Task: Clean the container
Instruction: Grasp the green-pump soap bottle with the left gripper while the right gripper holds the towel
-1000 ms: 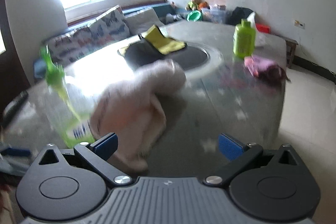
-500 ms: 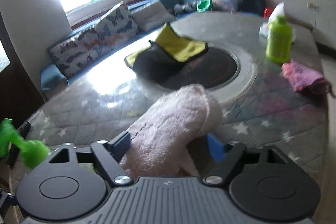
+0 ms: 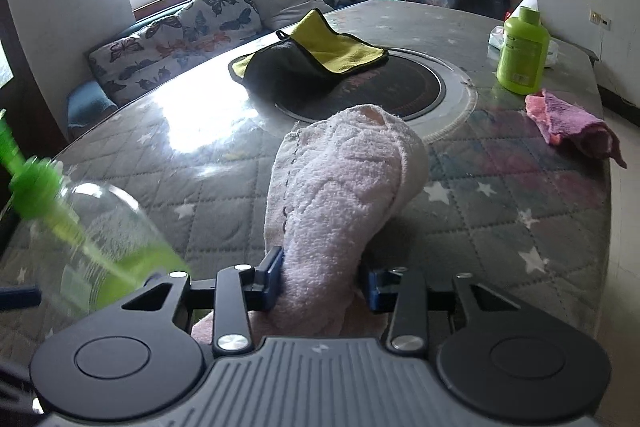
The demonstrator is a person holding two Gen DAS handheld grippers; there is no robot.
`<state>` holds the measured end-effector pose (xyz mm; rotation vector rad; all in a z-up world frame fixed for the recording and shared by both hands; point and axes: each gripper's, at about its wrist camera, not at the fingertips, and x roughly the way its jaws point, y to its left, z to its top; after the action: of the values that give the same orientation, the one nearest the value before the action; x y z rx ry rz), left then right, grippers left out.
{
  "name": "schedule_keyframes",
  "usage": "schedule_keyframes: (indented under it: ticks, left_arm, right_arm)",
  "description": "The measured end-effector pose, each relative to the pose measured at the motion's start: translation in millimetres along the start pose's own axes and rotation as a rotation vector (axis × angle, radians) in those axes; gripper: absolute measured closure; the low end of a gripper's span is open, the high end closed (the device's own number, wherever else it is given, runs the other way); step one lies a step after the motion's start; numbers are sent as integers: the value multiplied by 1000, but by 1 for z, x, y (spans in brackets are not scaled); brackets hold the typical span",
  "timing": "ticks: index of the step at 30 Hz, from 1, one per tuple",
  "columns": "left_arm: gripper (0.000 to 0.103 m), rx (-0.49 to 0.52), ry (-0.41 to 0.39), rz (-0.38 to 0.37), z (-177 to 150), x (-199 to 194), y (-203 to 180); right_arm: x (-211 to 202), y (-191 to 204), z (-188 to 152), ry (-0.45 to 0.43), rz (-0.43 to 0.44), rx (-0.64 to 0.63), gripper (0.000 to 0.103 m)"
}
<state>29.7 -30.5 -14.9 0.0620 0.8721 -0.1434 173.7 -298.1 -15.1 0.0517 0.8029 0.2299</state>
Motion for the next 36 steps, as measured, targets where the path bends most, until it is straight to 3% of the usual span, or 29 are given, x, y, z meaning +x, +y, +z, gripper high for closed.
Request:
schedule_keyframes:
  ticks: [13,22,27,34,36]
  left_arm:
    - [0,2,12,3,-6,-7,-8]
    - [0,11,13,8,-13,-16,-15]
    - [0,19,5,12,-16,-21,-20]
    - [0,35,-6,35,-17,-20,-25]
    - [0,34,-2,38,-17,-18,-24]
  right_arm:
    - [-53,17,-55,-1,30,-133,62]
    - [-77,19,-69,-48,14,-148,59]
    - [-76,17,-66,-58,32,-108,48]
    - [-60,16,-73,-28,24,-87,49]
    - [-59,17,-74,-28,21,-91,55]
